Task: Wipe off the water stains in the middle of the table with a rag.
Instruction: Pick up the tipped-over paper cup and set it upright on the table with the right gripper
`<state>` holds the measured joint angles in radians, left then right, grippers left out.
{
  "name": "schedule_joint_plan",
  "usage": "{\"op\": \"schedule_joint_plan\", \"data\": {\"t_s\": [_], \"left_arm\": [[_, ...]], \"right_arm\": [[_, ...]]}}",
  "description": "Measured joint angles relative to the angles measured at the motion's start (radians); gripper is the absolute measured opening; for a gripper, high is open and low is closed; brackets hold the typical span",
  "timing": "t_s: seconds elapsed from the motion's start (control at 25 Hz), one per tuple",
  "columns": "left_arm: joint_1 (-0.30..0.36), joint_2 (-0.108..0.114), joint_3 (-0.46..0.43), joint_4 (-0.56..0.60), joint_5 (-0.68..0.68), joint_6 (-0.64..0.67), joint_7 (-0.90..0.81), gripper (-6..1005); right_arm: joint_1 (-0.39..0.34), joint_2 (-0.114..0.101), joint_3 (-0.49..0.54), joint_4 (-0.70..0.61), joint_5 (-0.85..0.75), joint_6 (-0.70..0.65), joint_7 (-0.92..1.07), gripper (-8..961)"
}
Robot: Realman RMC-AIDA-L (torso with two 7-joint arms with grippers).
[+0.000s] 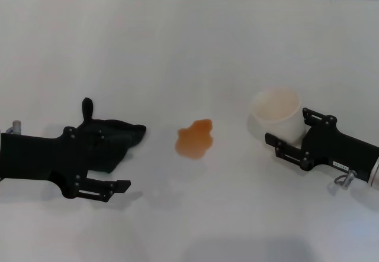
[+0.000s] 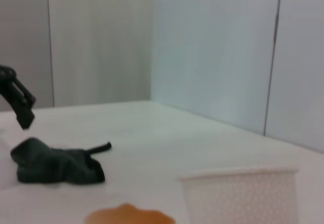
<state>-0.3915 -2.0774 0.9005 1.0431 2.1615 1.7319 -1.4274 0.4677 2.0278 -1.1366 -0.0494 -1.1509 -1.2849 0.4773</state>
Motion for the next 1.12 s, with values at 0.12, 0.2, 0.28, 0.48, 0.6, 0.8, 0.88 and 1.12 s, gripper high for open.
{"op": "schedule_joint_plan", "data": {"t_s": [0.12, 0.2, 0.28, 0.48, 0.6, 0.8, 0.88, 1.12], "left_arm": [[0.002, 0.0, 0.0, 0.0, -0.002, 0.0, 0.0, 843], [0.004, 0.0, 0.0, 0.0, -0.004, 0.0, -0.001, 843], [0.006, 0.0, 0.0, 0.0, -0.005, 0.001, -0.001, 843], [0.006, 0.001, 0.0, 0.002, -0.005, 0.004, -0.002, 842], [0.005, 0.0, 0.0, 0.003, -0.005, 0.004, -0.002, 842], [0.007, 0.001, 0.0, 0.002, -0.005, 0.005, -0.002, 842], [0.007, 0.002, 0.0, 0.002, -0.005, 0.005, 0.0, 842], [0.007, 0.002, 0.0, 0.002, -0.005, 0.005, 0.001, 842]], "right_arm": [[0.0, 0.0, -0.003, -0.001, -0.005, 0.024, -0.003, 666], [-0.002, 0.0, -0.003, -0.003, -0.006, 0.025, -0.009, 676], [-0.006, 0.0, -0.003, -0.005, -0.006, 0.017, -0.016, 685], [-0.012, -0.002, -0.003, -0.006, -0.007, 0.014, -0.017, 708], [-0.02, -0.003, -0.003, -0.006, -0.007, 0.019, -0.018, 722], [-0.025, -0.005, -0.003, -0.006, -0.006, 0.012, -0.021, 745], [-0.031, -0.006, -0.003, -0.008, -0.005, 0.008, -0.022, 788], [-0.043, -0.009, -0.001, -0.019, -0.004, -0.002, -0.016, 874]]}}
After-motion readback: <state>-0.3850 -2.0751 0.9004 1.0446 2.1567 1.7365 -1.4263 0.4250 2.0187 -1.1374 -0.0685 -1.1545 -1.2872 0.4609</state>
